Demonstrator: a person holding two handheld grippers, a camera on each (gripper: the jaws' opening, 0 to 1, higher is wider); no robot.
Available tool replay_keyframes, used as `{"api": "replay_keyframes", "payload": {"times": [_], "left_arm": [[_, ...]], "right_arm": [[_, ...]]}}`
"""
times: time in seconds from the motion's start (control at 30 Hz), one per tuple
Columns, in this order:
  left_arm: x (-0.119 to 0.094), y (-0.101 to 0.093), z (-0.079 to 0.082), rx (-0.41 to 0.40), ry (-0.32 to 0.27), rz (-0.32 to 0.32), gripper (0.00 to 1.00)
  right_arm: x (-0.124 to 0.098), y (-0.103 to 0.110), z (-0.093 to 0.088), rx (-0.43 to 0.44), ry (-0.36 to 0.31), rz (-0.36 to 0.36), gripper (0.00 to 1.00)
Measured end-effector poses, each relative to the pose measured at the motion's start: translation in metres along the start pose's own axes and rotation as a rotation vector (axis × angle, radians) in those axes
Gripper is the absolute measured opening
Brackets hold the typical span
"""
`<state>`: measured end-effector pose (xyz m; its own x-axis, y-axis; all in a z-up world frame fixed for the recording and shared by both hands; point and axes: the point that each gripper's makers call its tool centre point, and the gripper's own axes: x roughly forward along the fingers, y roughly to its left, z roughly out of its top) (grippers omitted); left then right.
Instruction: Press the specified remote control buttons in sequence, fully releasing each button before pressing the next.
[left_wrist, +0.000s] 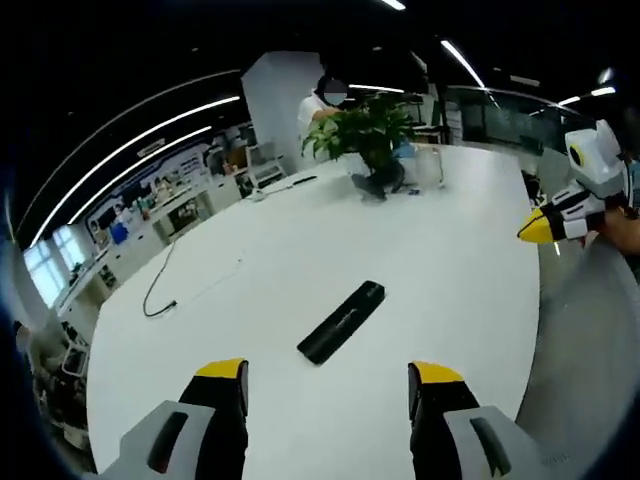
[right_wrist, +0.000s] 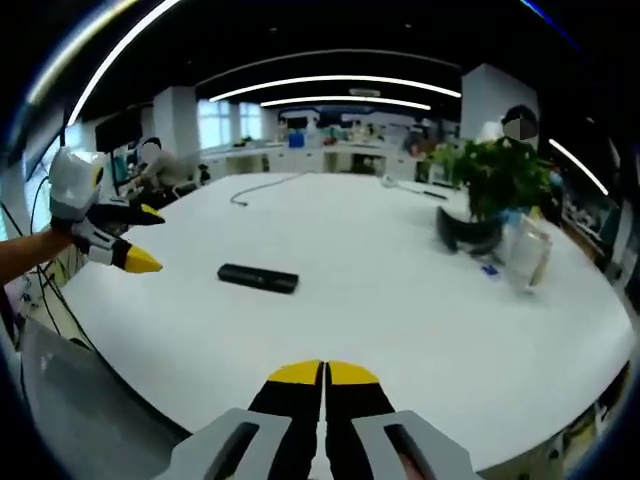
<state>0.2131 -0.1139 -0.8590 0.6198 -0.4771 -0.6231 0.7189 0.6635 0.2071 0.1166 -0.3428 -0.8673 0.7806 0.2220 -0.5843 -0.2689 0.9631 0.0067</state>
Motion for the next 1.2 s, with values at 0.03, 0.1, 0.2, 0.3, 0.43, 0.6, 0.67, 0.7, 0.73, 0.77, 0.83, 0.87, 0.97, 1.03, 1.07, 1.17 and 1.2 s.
{"api": "replay_keyframes", "payload": {"times": [0.03, 0.1, 0.2, 0.3, 0.43, 0.6, 0.67, 0.7, 0.73, 0.77, 0.83, 0.87, 0.97, 1.03, 1.07, 1.17, 1.2], "left_arm": [[0.006, 0.000, -0.001, 0.014, 0.010, -0.011, 0.65], [0.014, 0.001, -0.002, 0.026, 0.029, -0.028, 0.64], [0.026, 0.002, -0.001, 0.046, 0.046, -0.049, 0.63], [0.035, 0.004, 0.000, 0.053, 0.070, -0.070, 0.61], [0.048, 0.006, -0.001, 0.085, 0.094, -0.097, 0.59], [0.066, 0.007, -0.001, 0.095, 0.125, -0.136, 0.54], [0.074, 0.006, -0.001, 0.102, 0.140, -0.152, 0.53], [0.078, 0.006, -0.003, 0.110, 0.154, -0.161, 0.52], [0.082, 0.006, -0.005, 0.124, 0.168, -0.168, 0.52], [0.084, 0.006, -0.005, 0.131, 0.173, -0.171, 0.52], [0.092, 0.008, -0.007, 0.169, 0.197, -0.174, 0.51], [0.094, 0.008, -0.007, 0.166, 0.199, -0.177, 0.49], [0.102, 0.009, -0.011, 0.182, 0.229, -0.186, 0.46], [0.105, 0.010, -0.015, 0.209, 0.254, -0.197, 0.46], [0.108, 0.010, -0.019, 0.223, 0.280, -0.205, 0.45], [0.112, 0.012, -0.023, 0.245, 0.314, -0.224, 0.42], [0.114, 0.012, -0.025, 0.256, 0.328, -0.231, 0.42]], "right_arm": [[0.000, 0.000, 0.000, 0.002, 0.003, 0.003, 0.00], [0.000, 0.001, -0.001, 0.008, 0.013, 0.007, 0.00], [0.001, 0.001, -0.003, 0.007, 0.024, 0.008, 0.00], [0.002, 0.002, -0.005, -0.001, 0.042, 0.011, 0.00], [0.004, 0.005, -0.008, -0.018, 0.060, 0.021, 0.00], [0.006, 0.004, -0.011, -0.027, 0.078, 0.018, 0.00], [0.007, 0.004, -0.013, -0.021, 0.088, 0.020, 0.00], [0.007, 0.004, -0.013, -0.020, 0.090, 0.022, 0.00], [0.007, 0.005, -0.013, -0.021, 0.094, 0.023, 0.00], [0.007, 0.005, -0.014, -0.023, 0.096, 0.023, 0.00], [0.008, 0.006, -0.016, -0.033, 0.107, 0.022, 0.00], [0.008, 0.005, -0.016, -0.038, 0.109, 0.020, 0.00], [0.008, 0.005, -0.016, -0.035, 0.109, 0.020, 0.00], [0.008, 0.005, -0.017, -0.029, 0.112, 0.021, 0.00], [0.008, 0.005, -0.017, -0.028, 0.115, 0.022, 0.00], [0.009, 0.006, -0.018, -0.036, 0.119, 0.028, 0.00], [0.009, 0.006, -0.018, -0.037, 0.120, 0.029, 0.00]]}}
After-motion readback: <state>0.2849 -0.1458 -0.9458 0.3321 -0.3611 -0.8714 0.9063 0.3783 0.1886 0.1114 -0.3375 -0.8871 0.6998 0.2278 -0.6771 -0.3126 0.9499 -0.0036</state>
